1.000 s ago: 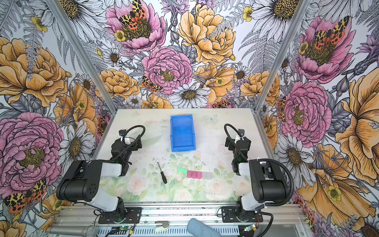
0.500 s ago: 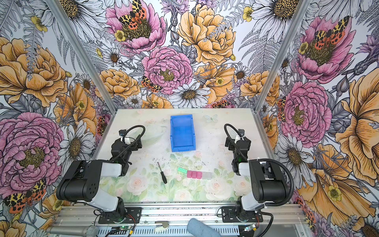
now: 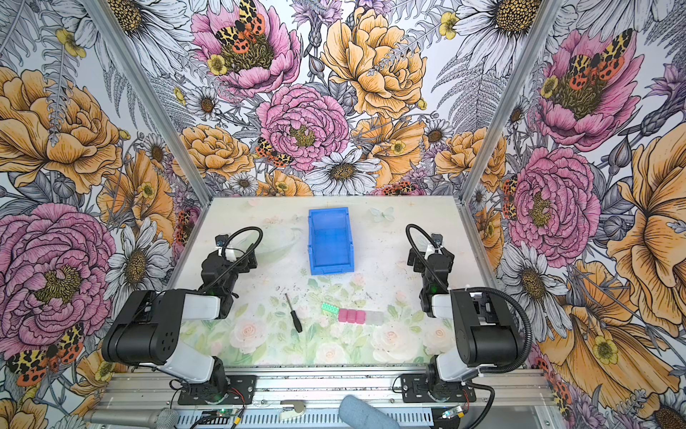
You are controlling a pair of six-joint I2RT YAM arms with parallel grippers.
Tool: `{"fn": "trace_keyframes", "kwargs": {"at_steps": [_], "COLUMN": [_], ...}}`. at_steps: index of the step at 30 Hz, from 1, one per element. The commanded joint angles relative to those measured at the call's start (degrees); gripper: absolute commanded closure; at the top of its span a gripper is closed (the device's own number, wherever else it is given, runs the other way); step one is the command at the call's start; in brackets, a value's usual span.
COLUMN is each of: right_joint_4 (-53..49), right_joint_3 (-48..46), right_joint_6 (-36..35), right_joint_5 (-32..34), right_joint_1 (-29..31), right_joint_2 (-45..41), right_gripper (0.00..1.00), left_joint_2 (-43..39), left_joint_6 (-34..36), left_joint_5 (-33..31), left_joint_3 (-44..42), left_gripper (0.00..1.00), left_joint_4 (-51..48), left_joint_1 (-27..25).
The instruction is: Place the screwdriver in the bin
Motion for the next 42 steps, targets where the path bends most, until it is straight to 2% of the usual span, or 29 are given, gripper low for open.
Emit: {"fn": "trace_keyframes", "kwargs": {"at_steps": [1, 13, 19, 24, 30, 33, 38, 42], "right_joint_4": [1.11, -0.89, -12.55, -28.06, -50.20, -56.88, -64.64, -74.11], "right_joint_3": [-0.02, 0.65, 4.07, 8.89, 18.62, 22.31, 26.71, 32.61], "right_joint_6": [-0.46, -0.18, -0.37, 0.12, 3.49, 3.48, 5.92, 10.26], "right_joint_5": [-0.67, 0.36, 1.45, 2.82, 4.67, 4.41, 6.24, 7.53], "right_joint_1": [-0.11, 0.03, 0.57, 3.36, 7.40, 9.91, 16.91, 22.54], "right_joint_2": [0.81, -0.37, -7.14, -14.31, -17.81, -18.50, -20.52, -18.45], "right_gripper": [0.01, 0.01, 0.00, 0.00, 0.00, 0.00, 0.00, 0.01], "left_joint_2": [0.06, -1.37, -6.53, -12.82, -22.67, -24.04, -23.34, -23.60], "left_joint_6": [0.37, -0.73, -1.79, -3.52, -11.55, -14.87, -21.69, -25.69], "left_joint_5": [1.04, 1.15, 0.45, 4.49, -1.12, -2.05, -0.28, 2.39], "left_joint_3": [0.06, 0.83, 2.94, 3.72, 3.95, 6.28, 14.77, 16.05], "left_gripper": [0.01, 0.01, 0.01, 0.01, 0.01, 0.01, 0.01, 0.01], "left_joint_4": [0.92, -1.64, -10.42, -18.91, -30.31, -36.33, -54.78, -60.73], "left_joint_1": [0.50, 1.17, 1.73, 1.88, 1.79, 1.64, 0.69, 0.78]}}
